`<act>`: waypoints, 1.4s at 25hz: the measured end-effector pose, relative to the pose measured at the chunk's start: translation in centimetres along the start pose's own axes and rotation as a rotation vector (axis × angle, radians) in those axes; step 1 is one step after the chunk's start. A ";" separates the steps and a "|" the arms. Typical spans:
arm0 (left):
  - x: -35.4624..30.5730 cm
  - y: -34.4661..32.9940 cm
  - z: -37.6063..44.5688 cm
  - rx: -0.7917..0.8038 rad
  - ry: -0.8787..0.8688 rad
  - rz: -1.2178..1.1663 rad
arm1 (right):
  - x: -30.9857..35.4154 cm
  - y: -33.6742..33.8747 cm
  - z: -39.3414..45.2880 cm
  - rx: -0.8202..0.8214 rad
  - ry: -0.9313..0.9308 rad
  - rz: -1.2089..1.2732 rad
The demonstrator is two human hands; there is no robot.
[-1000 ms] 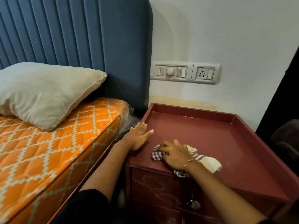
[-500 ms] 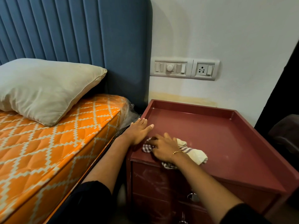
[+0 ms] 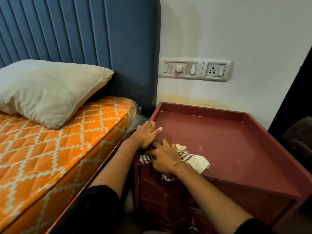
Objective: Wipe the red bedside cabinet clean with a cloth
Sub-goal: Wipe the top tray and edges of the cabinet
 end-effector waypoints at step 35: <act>-13.3 -9.9 3.6 -0.036 -0.234 -0.282 | -13.3 0.2 -7.9 -0.048 -0.612 -0.061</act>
Point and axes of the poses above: each hand's wrist, its own z-axis towards the middle knuckle, its own y-axis out of the back of the hand, x = y × z, the point moved 4 cm from there along z, towards the middle knuckle, and after that the axes turned 3 degrees about -z, right-handed, at the moved point
